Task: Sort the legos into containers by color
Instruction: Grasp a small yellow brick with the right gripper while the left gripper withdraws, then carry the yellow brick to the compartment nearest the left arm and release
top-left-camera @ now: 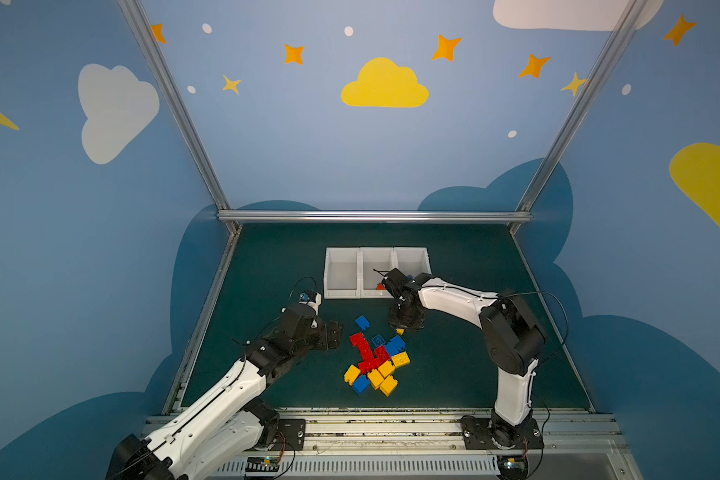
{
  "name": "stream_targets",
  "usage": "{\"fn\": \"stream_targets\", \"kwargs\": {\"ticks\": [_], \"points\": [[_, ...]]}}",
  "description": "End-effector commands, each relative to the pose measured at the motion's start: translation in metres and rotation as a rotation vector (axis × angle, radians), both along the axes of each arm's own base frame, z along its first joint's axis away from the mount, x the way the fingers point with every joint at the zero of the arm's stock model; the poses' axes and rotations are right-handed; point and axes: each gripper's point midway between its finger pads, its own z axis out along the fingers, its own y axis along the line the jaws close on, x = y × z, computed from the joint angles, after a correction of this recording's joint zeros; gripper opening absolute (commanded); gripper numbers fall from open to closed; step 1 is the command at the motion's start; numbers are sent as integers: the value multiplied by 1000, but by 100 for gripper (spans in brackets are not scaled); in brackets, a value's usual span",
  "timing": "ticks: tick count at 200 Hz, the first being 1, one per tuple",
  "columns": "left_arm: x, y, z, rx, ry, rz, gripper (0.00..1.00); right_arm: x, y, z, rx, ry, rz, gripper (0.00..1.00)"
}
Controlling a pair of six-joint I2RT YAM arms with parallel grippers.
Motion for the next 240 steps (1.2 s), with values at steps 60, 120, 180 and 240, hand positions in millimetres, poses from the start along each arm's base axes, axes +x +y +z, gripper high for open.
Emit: {"fn": "stream_targets", "kwargs": {"ticks": [60, 120, 180, 240], "points": [[-2, 3, 1, -22, -3, 18, 95, 1, 2, -5, -8, 18, 9, 23], [-10, 11, 1, -44, -7, 59, 95, 22, 28, 54, 52, -81, 129, 21], [-17, 17, -5, -56, 12, 87, 95, 75, 96, 128, 158, -243, 303, 21], [-31, 16, -14, -101, 68, 88, 95, 115, 160, 127, 272, -343, 436, 22]]}}
